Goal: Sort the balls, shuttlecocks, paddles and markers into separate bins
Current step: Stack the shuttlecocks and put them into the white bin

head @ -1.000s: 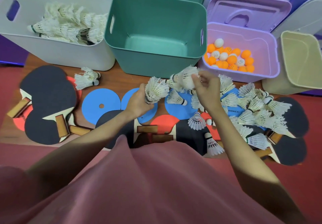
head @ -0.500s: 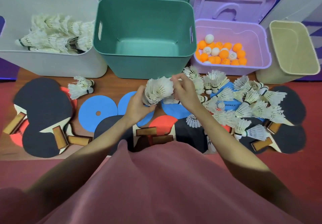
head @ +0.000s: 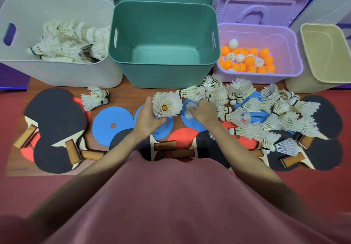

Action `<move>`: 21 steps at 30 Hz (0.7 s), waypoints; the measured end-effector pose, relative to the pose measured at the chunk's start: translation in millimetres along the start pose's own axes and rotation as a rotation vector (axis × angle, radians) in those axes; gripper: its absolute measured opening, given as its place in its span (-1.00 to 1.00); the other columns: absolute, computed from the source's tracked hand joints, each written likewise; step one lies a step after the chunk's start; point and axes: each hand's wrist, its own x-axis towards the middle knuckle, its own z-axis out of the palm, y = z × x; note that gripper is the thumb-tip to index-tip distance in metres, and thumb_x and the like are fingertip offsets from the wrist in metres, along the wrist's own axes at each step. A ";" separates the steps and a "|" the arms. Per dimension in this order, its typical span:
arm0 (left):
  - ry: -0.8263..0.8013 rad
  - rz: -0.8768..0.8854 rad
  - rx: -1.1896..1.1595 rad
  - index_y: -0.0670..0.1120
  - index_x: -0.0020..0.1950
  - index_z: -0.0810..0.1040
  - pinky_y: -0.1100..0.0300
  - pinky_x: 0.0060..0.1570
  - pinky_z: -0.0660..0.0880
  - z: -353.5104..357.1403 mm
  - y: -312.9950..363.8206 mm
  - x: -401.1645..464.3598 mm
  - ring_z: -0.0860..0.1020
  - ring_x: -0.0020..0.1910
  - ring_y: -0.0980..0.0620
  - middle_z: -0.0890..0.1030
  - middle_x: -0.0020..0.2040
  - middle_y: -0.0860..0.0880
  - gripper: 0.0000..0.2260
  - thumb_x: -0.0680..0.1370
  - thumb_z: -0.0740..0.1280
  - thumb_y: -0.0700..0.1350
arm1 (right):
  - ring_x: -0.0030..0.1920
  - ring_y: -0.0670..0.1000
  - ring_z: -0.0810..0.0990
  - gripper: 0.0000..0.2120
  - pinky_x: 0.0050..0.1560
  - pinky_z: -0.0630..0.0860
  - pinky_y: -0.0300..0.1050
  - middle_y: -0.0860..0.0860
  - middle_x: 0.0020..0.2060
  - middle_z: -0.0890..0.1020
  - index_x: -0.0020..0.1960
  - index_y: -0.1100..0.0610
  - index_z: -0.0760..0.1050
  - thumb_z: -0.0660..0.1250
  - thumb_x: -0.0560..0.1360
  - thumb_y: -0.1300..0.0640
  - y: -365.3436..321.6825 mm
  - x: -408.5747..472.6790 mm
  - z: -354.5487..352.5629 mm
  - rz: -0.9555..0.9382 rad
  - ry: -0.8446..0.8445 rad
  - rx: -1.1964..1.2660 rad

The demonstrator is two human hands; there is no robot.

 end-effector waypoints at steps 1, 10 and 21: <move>-0.003 -0.004 0.007 -0.23 0.08 0.37 0.09 -0.21 0.44 -0.3 -0.6 1.0 0.52 -0.11 -0.04 0.56 -0.06 -0.12 -0.59 0.34 0.48 -0.32 | -0.21 0.11 0.41 -0.71 -0.26 0.25 -0.10 0.06 -0.36 0.36 -0.33 0.16 0.21 0.25 0.49 0.17 3.5 -1.8 -2.6 -0.007 0.019 -0.012; -0.064 -0.021 0.042 -0.18 0.09 0.36 0.42 -0.30 0.36 1.2 -3.0 11.2 0.49 -0.13 0.00 0.54 -0.07 -0.05 -0.60 0.36 0.46 -0.31 | -0.41 -0.17 0.46 -0.87 -0.35 0.41 -0.24 0.12 -0.41 0.52 -0.05 0.26 0.57 0.24 0.50 0.31 0.0 -46.7 -68.9 -0.297 0.432 0.653; -0.151 0.130 -0.006 -0.03 0.14 0.37 0.43 -0.24 0.37 14.9 16.7 22.6 0.47 -0.18 0.39 0.51 -0.12 0.23 -0.51 0.28 0.39 -0.32 | -0.50 -0.09 0.32 -0.92 -0.36 0.41 -0.09 -0.08 -0.55 0.33 -0.08 0.23 0.55 0.28 0.47 0.31 -19.6 -44.6 -44.6 -0.384 0.234 0.547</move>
